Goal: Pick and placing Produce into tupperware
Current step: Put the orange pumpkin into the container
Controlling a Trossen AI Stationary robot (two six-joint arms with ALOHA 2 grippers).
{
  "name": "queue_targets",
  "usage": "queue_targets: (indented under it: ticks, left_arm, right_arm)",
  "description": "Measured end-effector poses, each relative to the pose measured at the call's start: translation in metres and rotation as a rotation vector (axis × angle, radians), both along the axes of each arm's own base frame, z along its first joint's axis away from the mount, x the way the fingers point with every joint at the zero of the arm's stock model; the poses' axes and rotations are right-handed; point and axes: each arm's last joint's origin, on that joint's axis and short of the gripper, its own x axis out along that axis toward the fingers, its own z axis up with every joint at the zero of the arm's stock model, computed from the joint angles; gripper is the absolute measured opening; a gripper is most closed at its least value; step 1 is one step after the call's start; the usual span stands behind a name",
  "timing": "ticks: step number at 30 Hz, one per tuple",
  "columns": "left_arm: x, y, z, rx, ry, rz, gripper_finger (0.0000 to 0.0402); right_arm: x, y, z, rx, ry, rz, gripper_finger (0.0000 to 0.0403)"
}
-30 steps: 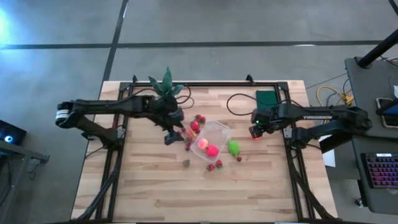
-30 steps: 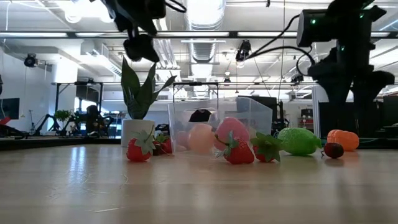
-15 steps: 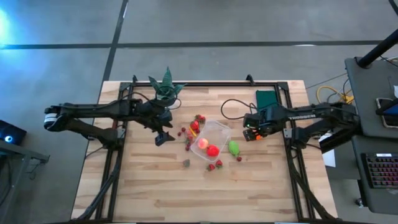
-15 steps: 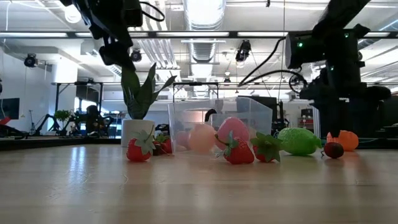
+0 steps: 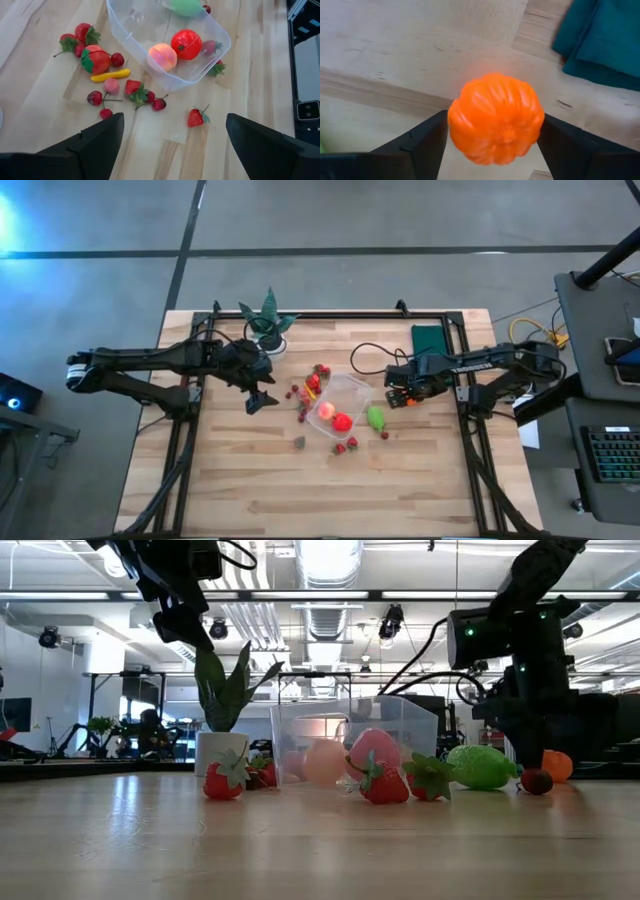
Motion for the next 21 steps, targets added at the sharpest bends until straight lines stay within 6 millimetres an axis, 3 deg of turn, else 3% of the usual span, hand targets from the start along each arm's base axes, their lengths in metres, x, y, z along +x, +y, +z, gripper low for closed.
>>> queue_targets:
  ticks: [7, 14, 17, 21]
  left_arm:
    - [-0.001, 0.000, 0.000, 0.001, -0.002, 0.000, 0.0336]
    - [-0.001, 0.000, 0.000, 0.001, -0.002, -0.001, 0.0336]
    - [-0.001, 0.000, 0.000, 0.001, -0.002, -0.001, 0.0336]
    - [-0.001, 0.000, 0.000, 0.007, -0.001, 0.004, 0.0336]
  right_arm:
    - [0.000, 0.000, 0.001, -0.009, -0.005, -0.001, 0.0237]
    - [-0.001, 0.000, 0.008, -0.008, -0.042, -0.001, 0.0248]
    - [0.000, 0.000, 0.022, -0.020, -0.109, 0.002, 0.0252]
    - [0.008, -0.002, 0.055, -0.057, -0.267, 0.059, 0.0247]
